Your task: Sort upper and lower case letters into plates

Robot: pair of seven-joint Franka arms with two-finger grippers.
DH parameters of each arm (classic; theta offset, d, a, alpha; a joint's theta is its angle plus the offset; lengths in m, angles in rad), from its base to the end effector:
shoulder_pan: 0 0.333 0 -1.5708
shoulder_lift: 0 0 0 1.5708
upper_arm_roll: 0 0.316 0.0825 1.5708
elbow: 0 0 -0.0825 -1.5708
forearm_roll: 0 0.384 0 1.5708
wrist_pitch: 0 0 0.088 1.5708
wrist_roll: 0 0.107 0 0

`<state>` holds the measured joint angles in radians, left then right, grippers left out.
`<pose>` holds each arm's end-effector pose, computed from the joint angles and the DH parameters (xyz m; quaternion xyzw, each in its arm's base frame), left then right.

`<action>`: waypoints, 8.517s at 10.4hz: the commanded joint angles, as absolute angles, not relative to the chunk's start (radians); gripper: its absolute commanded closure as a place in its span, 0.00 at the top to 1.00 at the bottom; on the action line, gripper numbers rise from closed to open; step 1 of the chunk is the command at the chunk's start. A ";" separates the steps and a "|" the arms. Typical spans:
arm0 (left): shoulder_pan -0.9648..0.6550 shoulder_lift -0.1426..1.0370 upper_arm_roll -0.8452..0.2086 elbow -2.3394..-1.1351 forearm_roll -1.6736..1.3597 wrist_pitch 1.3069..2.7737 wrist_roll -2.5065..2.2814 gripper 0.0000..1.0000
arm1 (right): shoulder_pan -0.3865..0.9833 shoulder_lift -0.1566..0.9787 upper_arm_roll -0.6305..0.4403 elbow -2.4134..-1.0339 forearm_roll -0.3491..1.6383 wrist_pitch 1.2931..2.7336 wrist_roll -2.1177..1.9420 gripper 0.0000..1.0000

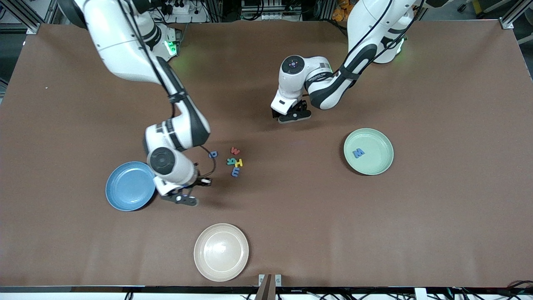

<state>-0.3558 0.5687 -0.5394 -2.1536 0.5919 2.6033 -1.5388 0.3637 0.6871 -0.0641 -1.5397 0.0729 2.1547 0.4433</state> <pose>0.3341 -0.4483 0.1665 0.9949 0.0997 0.0116 0.0071 0.6651 0.2154 0.2438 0.9956 -0.0863 -0.0361 0.0043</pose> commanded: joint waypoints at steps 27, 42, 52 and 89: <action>0.453 0.571 -1.039 -2.105 0.649 2.261 -0.914 1.00 | 0.618 0.836 -0.049 -1.436 0.061 2.230 0.773 1.00; 0.321 0.604 -0.968 -2.043 0.649 2.258 -0.986 1.00 | 0.621 0.853 -0.049 -1.453 0.087 2.303 0.808 0.00; -0.090 0.747 -0.750 -1.702 0.531 2.258 -1.174 1.00 | 0.405 0.738 -0.077 -1.453 0.074 2.128 0.432 0.00; -0.591 1.118 -0.371 -1.335 -0.110 2.911 -2.275 1.00 | 0.311 0.689 -0.149 -1.522 0.071 2.014 0.087 1.00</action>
